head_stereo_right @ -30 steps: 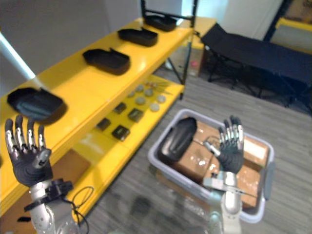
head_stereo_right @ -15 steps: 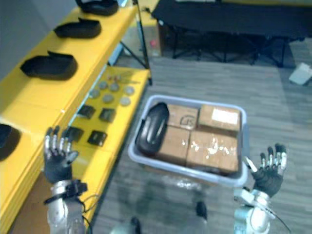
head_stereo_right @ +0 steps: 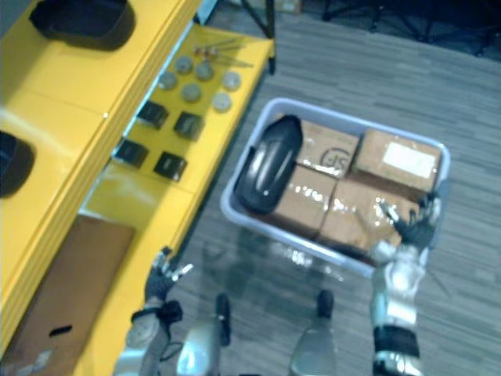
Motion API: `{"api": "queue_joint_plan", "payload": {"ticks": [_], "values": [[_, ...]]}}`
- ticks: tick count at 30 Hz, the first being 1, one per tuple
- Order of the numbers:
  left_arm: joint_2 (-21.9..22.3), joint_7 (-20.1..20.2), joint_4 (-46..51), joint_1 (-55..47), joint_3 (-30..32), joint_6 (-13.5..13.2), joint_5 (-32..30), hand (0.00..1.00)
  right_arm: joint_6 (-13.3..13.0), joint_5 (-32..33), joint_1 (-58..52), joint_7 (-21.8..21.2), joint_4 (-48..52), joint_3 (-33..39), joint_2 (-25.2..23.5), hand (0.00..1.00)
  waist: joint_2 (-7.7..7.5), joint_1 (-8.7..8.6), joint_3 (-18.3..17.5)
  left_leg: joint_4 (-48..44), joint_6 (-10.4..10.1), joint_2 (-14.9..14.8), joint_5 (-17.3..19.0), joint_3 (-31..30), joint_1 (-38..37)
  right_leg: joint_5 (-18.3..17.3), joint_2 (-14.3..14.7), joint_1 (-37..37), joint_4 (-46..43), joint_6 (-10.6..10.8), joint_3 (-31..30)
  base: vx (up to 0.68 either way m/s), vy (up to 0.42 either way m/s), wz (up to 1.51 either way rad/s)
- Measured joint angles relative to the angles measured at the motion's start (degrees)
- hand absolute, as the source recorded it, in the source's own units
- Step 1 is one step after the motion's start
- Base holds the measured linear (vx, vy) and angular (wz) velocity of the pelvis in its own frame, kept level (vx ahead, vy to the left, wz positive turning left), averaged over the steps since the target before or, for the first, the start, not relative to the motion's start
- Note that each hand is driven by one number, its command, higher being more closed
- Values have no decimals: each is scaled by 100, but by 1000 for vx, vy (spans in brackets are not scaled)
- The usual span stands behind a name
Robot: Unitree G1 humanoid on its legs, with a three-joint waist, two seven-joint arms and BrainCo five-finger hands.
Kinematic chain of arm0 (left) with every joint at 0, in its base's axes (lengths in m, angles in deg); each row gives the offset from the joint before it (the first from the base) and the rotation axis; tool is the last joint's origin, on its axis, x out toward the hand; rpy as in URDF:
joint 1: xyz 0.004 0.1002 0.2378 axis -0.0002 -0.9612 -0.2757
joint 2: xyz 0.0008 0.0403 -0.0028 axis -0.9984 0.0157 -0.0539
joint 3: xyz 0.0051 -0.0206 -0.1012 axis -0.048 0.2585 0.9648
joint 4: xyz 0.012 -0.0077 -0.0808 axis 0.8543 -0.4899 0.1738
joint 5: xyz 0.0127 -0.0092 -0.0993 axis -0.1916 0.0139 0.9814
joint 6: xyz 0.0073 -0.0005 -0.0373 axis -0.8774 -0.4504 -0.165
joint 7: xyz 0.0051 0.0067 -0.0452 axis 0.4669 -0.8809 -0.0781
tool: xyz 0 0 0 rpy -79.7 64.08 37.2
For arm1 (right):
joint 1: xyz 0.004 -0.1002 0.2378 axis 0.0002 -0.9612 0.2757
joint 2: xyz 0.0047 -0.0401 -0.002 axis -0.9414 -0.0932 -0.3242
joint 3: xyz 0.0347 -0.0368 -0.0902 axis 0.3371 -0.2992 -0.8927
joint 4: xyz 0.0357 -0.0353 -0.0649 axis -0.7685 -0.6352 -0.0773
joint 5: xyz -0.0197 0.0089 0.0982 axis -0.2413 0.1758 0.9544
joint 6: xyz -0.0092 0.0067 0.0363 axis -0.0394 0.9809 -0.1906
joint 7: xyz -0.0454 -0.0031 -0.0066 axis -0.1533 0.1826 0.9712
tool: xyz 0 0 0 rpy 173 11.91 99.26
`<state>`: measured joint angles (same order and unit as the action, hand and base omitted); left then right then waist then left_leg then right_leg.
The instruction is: Walk over and take plastic housings, then place them on the shelf
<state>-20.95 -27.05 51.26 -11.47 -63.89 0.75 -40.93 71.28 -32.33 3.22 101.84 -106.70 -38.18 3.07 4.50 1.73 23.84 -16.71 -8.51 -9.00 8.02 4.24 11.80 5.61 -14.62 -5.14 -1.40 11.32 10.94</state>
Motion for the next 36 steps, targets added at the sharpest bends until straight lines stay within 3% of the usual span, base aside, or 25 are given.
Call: {"api": "queue_joint_plan", "payload": {"ticks": [3, 6, 12, 18, 26, 28, 36], "values": [[0, -3, -469, 0, -14, -41, 1, 0, 174, 48, 779, -159, -468, -257, 514, 0, 78, 136, 152, -61, 0, 13, -1, -106, 51, -2, -13, 3, -94, -2, 109, -28, 7, 13], [9, -6, -722, -9, -11, -179, 7, 0, 360, 47, 1247, -342, -597, -478, 730, 0, 166, 253, 262, -103, 5, 21, -5, -178, 73, -19, -22, 14, -166, -23, 201, -45, 6, 11], [51, -6, -855, -13, -10, -628, 7, 0, 1180, 56, 1768, -670, -1040, -976, 790, 0, 219, 395, 338, -97, 1, 42, -96, -330, 166, -41, -37, 2, -246, -50, 354, -43, -1, 12], [207, -17, -855, -1, -51, -912, 20, 0, 1664, 146, 1956, -892, -1282, -1155, 800, 0, 292, 411, 378, 9, 3, 82, -257, -418, 227, -60, -89, -101, -416, -65, 486, -49, -2, 9], [210, -128, -839, 51, -471, -938, 115, 0, 2040, -26, 2106, -1103, -1949, -1368, 847, 0, 364, 426, 411, 81, -5, 117, -391, -459, 245, -106, -144, -188, -560, -85, 541, -51, -5, 3], [218, -177, -809, 152, -534, -938, 296, 0, 2225, -153, 2213, -1098, -2246, -1363, 957, 0, 473, 453, 456, 181, -5, 152, -482, -550, 275, -115, -174, -213, -598, -89, 636, -61, -12, 18], [236, -172, -758, 159, -939, -918, 294, 0, 2530, -571, 2854, -1057, -3014, -1707, 1497, 0, 571, 579, 476, 238, -13, 197, -629, -732, 432, -112, -204, -287, -652, -91, 827, -22, -8, 12]]}}
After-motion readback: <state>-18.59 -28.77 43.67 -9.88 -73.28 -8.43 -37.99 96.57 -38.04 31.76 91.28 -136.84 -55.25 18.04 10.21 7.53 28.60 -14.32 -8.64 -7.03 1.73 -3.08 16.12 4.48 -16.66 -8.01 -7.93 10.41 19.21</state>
